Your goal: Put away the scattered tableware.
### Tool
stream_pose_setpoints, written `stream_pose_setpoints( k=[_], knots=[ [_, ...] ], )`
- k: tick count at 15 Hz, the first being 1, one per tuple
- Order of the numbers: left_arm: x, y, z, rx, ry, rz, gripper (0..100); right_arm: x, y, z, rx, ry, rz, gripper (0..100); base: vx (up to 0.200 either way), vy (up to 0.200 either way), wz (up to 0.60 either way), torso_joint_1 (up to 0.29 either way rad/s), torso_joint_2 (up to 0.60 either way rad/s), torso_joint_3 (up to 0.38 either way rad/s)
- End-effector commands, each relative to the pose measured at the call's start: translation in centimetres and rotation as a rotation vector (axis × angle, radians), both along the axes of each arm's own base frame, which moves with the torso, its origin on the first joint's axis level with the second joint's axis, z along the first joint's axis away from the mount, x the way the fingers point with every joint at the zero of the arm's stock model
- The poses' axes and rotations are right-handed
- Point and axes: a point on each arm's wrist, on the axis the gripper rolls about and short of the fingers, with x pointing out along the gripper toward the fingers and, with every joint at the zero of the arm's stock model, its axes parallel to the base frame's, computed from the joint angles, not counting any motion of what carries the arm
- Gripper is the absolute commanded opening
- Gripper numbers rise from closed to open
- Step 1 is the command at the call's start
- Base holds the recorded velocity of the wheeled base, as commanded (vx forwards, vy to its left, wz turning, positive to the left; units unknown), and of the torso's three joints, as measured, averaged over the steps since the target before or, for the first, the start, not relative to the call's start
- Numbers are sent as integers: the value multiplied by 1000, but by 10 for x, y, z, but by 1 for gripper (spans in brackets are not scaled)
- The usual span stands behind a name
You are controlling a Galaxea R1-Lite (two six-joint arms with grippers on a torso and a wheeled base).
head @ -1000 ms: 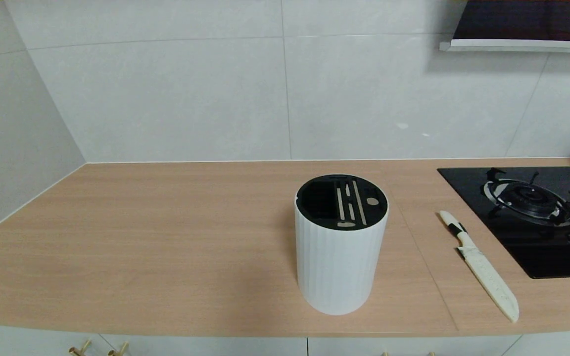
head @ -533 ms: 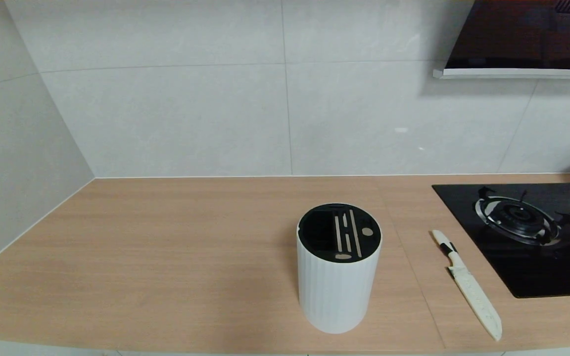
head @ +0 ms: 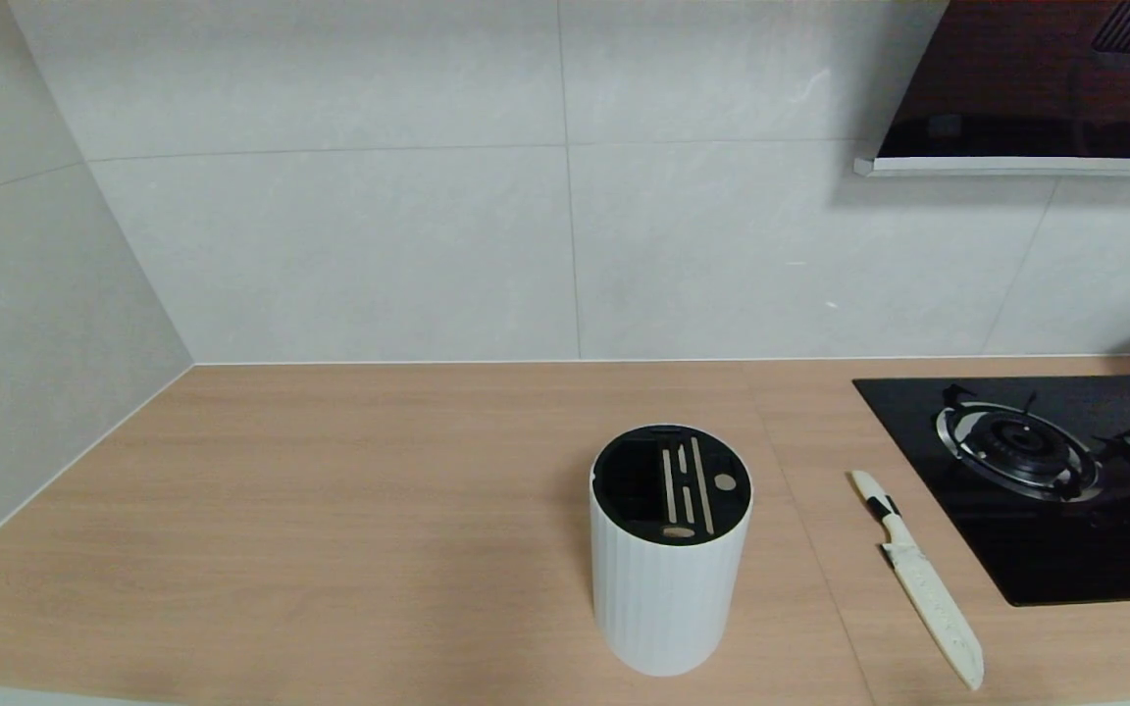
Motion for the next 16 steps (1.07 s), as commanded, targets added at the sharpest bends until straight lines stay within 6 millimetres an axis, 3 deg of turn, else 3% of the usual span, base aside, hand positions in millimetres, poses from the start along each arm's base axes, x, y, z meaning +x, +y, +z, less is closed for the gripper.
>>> stream_pose_setpoints(
  k=[1,6,8,9,11,15,16],
  knots=[
    [0,0,0,0,0,1,100,0,0,0,2,3,0,100,0,0,0,0,0,0],
    [0,0,0,0,0,1,100,0,0,2,-18,-7,-2,100,0,0,0,0,0,0],
    [0,0,0,0,0,1,100,-8,0,45,6,-89,5,100,0,0,0,0,0,0],
    [0,0,0,0,0,1,100,-4,0,54,5,-60,6,100,0,0,0,0,0,0],
    [0,0,0,0,0,-1,100,24,0,75,8,107,18,100,0,0,0,0,0,0],
    [0,0,0,0,0,-1,100,94,7,83,3,455,114,100,0,0,0,0,0,0],
    [0,0,0,0,0,-1,100,102,9,82,0,492,130,100,0,0,0,0,0,0]
  ],
)
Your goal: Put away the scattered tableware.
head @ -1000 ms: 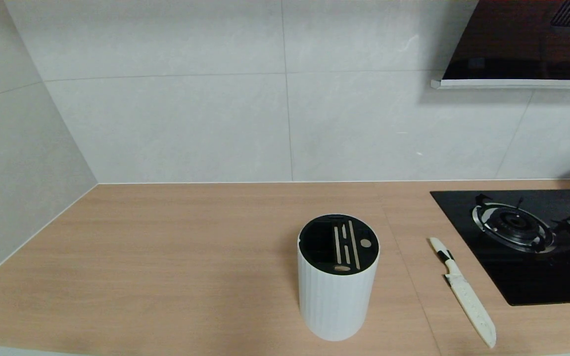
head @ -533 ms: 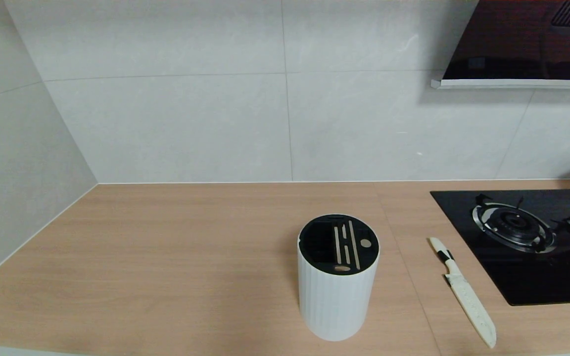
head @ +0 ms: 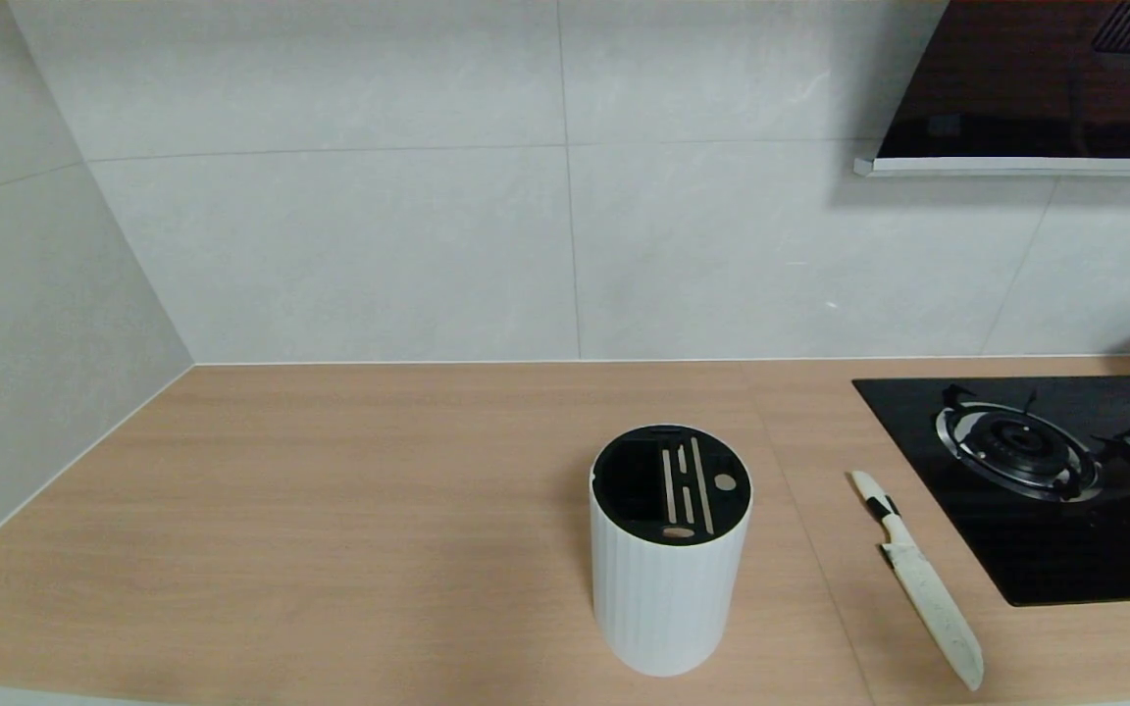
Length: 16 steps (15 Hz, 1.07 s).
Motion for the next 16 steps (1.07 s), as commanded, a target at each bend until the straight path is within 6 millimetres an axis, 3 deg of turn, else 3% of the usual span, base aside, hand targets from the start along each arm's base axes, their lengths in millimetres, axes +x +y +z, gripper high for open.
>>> stream_pose_setpoints(
  k=[1,5,6,8,14,16],
  knots=[
    [0,0,0,0,0,2,100,79,14,-4,-21,329,107,100,0,0,0,0,0,0],
    [0,0,0,0,0,1,100,144,27,-32,-35,406,123,100,0,0,0,0,0,0],
    [0,0,0,0,0,2,100,148,28,-35,-35,411,125,100,0,0,0,0,0,0],
    [0,0,0,1,0,1,100,177,32,-57,-54,441,101,100,0,0,0,0,0,0],
    [0,0,0,1,0,2,100,218,32,-128,-107,531,-4,100,0,0,0,0,0,0],
    [0,0,0,1,0,2,100,228,28,-142,-100,501,-28,100,0,0,0,0,0,0]
  ],
)
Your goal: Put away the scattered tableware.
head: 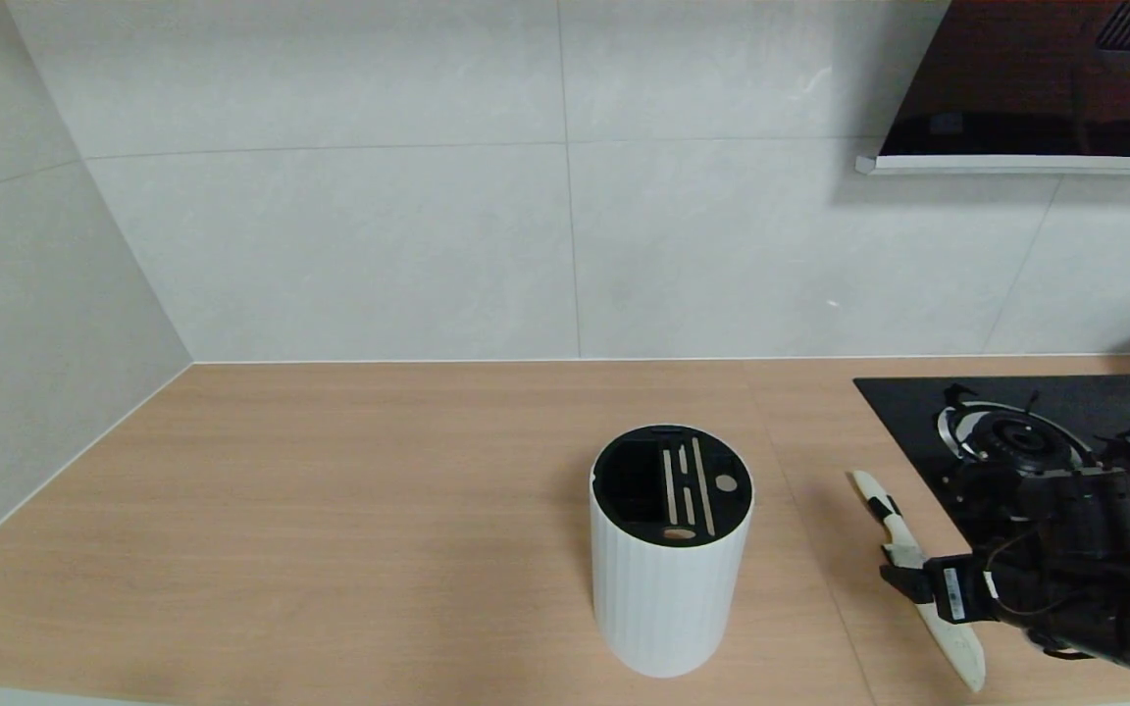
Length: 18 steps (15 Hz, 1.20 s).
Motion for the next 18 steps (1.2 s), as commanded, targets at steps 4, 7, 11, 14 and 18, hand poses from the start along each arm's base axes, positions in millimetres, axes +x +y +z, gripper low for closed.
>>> stream_pose_setpoints(
  k=[4,7,11,14,18],
  knots=[
    [0,0,0,0,0,1,100,21,-10,-52,-4,20,-56,100,0,0,0,0,0,0],
    [0,0,0,0,0,1,100,28,-15,-63,0,-6,-76,100,0,0,0,0,0,0],
    [0,0,0,0,0,1,100,34,-14,-68,38,-49,-92,100,0,0,0,0,0,0],
    [0,0,0,0,0,1,100,36,-14,-69,47,-51,-98,100,0,0,0,0,0,0],
    [0,0,0,0,0,1,100,37,-15,-71,51,-49,-103,100,0,0,0,0,0,0]
  ],
)
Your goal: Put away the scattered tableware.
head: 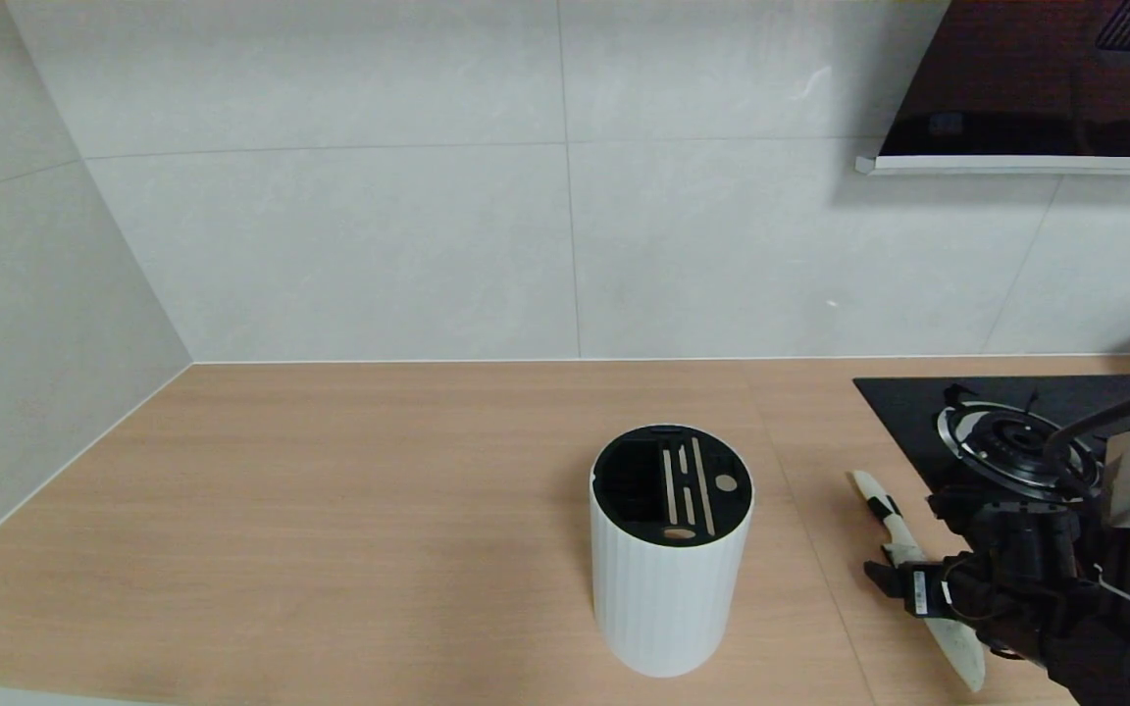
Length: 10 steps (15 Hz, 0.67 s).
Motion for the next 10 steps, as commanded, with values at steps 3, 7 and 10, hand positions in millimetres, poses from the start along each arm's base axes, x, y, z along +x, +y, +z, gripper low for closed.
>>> stream_pose_setpoints(
  k=[3,7,10],
  knots=[
    [0,0,0,0,0,1,100,0,0,-2,-2,9,0,0,0,0,0,0,0,0],
    [0,0,0,0,0,1,100,1,0,-5,-7,12,-3,0,0,0,0,0,0,0],
    [0,0,0,0,0,1,100,1,1,-5,-9,12,-2,0,0,0,0,0,0,0]
  ],
)
